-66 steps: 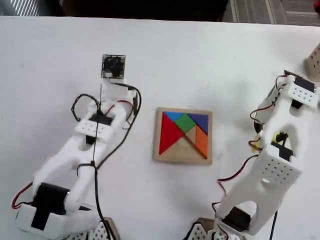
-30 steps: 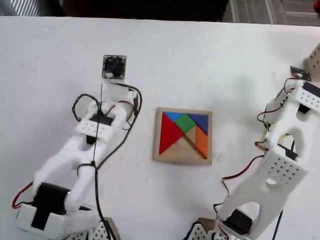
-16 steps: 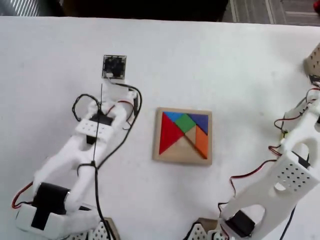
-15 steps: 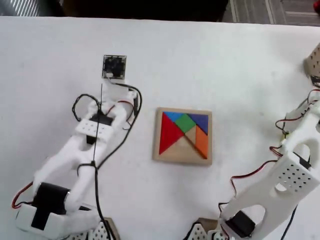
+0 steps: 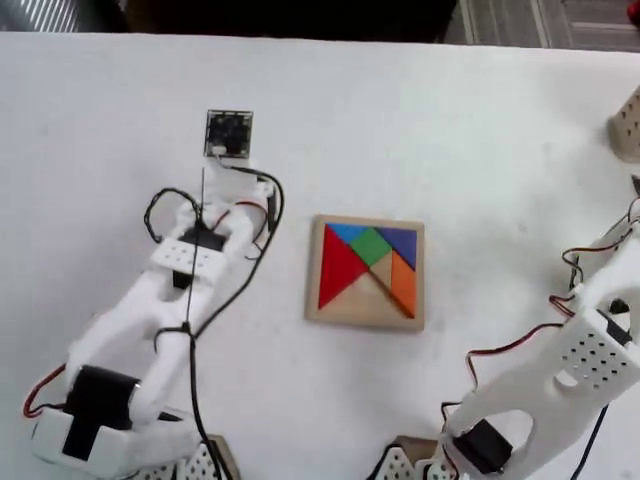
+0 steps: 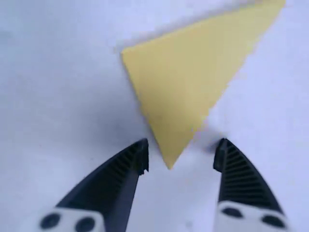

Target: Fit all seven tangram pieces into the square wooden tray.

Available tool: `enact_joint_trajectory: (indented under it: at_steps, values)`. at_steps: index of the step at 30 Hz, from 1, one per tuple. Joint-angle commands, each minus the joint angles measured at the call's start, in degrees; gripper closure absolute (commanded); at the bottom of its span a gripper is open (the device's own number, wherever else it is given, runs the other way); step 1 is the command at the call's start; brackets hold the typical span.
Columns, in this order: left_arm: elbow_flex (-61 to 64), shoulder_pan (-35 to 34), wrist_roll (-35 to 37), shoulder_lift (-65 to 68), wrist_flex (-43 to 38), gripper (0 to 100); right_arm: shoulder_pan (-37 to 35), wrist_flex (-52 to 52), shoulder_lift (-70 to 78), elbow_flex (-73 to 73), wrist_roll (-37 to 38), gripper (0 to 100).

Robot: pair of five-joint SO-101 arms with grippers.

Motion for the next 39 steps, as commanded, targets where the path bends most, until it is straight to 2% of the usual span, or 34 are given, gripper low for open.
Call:
enact_joint_trajectory:
  at_steps: [1, 7, 12, 14, 25, 33, 39]
  values:
    - [-3.3, 0.9, -0.5, -0.3, 0.1, 97, -0.5, 2.1, -4.7, -0.6, -4.0, 78.2]
    - [-3.3, 0.9, -0.5, -0.3, 0.1, 97, -3.8, 1.4, -8.0, -0.9, -12.8, 80.7]
    - [-3.3, 0.9, -0.5, -0.3, 0.1, 98, -4.4, -3.0, -12.3, -0.9, -18.0, 99.0]
    - [-3.3, 0.9, -0.5, -0.3, 0.1, 98, -3.9, -5.3, -13.2, -0.9, -18.4, 96.4]
    - [-3.3, 1.0, -0.5, -0.3, 0.1, 98, -1.5, -16.0, -7.3, -3.0, -17.9, 97.7]
    - [-3.3, 1.0, -0.5, -0.3, 0.1, 98, 0.3, -15.1, 6.5, -18.6, -17.9, 97.7]
    - [-3.3, 1.0, -0.5, -0.3, 0.1, 98, 0.2, -7.3, 16.7, -32.6, -17.8, 97.7]
